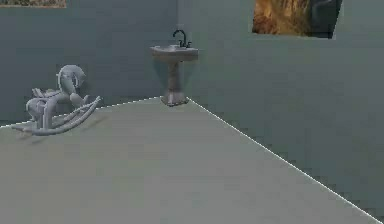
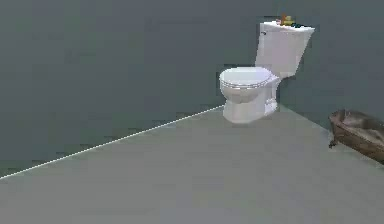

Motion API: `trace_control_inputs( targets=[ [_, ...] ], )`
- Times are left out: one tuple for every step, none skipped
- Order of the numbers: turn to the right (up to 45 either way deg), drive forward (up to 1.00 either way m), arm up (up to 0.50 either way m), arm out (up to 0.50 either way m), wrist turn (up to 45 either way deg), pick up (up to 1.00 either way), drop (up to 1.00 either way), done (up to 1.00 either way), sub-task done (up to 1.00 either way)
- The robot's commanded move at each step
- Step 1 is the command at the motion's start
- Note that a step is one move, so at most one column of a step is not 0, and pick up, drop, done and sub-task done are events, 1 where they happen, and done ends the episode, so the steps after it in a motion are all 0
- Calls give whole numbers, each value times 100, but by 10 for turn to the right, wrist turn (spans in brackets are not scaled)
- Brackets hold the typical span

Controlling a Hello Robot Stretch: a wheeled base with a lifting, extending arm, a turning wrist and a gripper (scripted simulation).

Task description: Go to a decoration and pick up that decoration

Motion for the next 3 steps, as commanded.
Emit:
trace_control_inputs(
  targets=[
    [-450,0,0,0,0,0,0,0,0],
    [-450,0,0,0,0,0,0,0,0],
    [-450,0,0,0,0,0,0,0,0]
  ],
)
